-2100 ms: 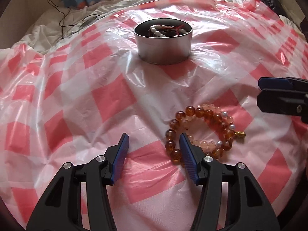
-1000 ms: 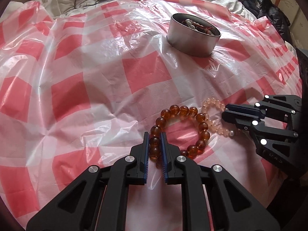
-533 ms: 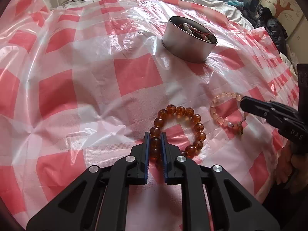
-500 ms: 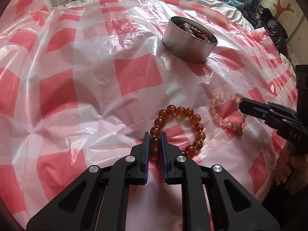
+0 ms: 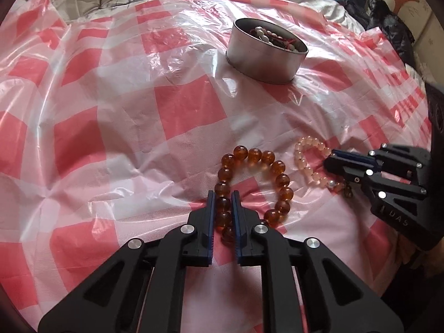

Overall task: Organize jewelry
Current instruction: 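Close the left gripper on the amber bracelet while the right gripper grasps the peach bracelet, then lift the amber bracelet with the left gripper while the right gripper lifts the peach bracelet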

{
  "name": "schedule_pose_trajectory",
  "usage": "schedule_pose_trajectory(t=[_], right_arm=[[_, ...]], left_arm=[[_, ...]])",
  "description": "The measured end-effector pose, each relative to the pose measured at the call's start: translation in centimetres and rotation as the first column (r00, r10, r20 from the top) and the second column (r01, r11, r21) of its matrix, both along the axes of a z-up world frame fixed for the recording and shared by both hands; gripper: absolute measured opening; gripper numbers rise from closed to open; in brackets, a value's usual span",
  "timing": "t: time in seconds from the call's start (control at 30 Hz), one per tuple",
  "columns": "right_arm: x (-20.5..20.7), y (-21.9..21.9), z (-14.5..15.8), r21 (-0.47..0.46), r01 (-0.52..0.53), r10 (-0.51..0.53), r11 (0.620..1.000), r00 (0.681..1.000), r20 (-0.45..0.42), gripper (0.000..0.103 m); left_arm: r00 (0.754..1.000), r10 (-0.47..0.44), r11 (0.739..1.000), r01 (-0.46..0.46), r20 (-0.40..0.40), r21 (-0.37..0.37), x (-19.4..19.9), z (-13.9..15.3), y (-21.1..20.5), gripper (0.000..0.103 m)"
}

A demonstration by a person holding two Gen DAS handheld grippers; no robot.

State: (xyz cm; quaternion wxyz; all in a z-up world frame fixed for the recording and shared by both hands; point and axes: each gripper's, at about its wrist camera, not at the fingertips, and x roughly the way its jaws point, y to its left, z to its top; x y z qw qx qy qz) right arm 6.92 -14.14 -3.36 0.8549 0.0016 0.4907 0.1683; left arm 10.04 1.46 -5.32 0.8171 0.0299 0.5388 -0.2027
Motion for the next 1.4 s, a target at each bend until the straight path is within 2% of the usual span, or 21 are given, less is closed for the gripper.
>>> schedule_pose_trajectory(t=[0.1,0.17,0.2,0.3,0.47,0.57,0.7,0.87,1.4], right_arm=[[0.4,-1.9,0.3,0.202,0.036,-0.027,0.979,0.999,-0.044,0.008],[0.6,-3.4,0.8,0.361,0.060,-0.041,0.931,0.997,-0.061,0.008],[0.7,-4.3,0.9,0.443,0.071,-0.044,0.894,0.997,-0.070,0.008],[0.7,-6.0,1.1,0.594,0.090,-0.052,0.800,0.995,-0.081,0.008],[0.6,-7.6,2.0,0.740,0.088,-0.062,0.666,0.996,-0.062,0.008],[0.5,-8.3,2.2,0.783,0.097,-0.076,0.614,0.995,-0.063,0.008],[0.6,-8.8,2.5,0.802,0.111,-0.096,0.587,0.993,-0.067,0.008],[0.6,-9.4,2.7,0.812,0.110,-0.104,0.573,0.993,-0.061,0.008],[0.4,-10.7,3.9,0.845,0.087,-0.124,0.527,0.992,-0.025,0.008]], left_arm=[[1.000,0.018,0.998,-0.017,0.009,-0.065,0.1,1.1,0.7,0.010],[1.000,0.024,0.992,-0.021,0.018,-0.128,0.1,2.1,1.1,0.010],[0.999,0.024,0.987,-0.020,0.026,-0.160,0.2,2.8,1.3,0.010],[0.999,0.024,0.972,-0.015,0.036,-0.234,0.3,4.0,1.2,0.010],[0.999,0.013,0.963,-0.001,0.043,-0.270,0.5,4.6,0.2,0.010],[0.999,0.019,0.955,-0.005,0.042,-0.296,0.5,5.0,-0.1,0.010],[0.998,0.027,0.946,-0.007,0.055,-0.323,0.6,5.7,-0.3,0.010],[0.997,0.024,0.940,0.001,0.071,-0.340,0.9,6.5,-1.1,0.010],[0.975,0.028,0.963,0.032,0.218,-0.267,1.7,9.9,-5.9,0.010]])
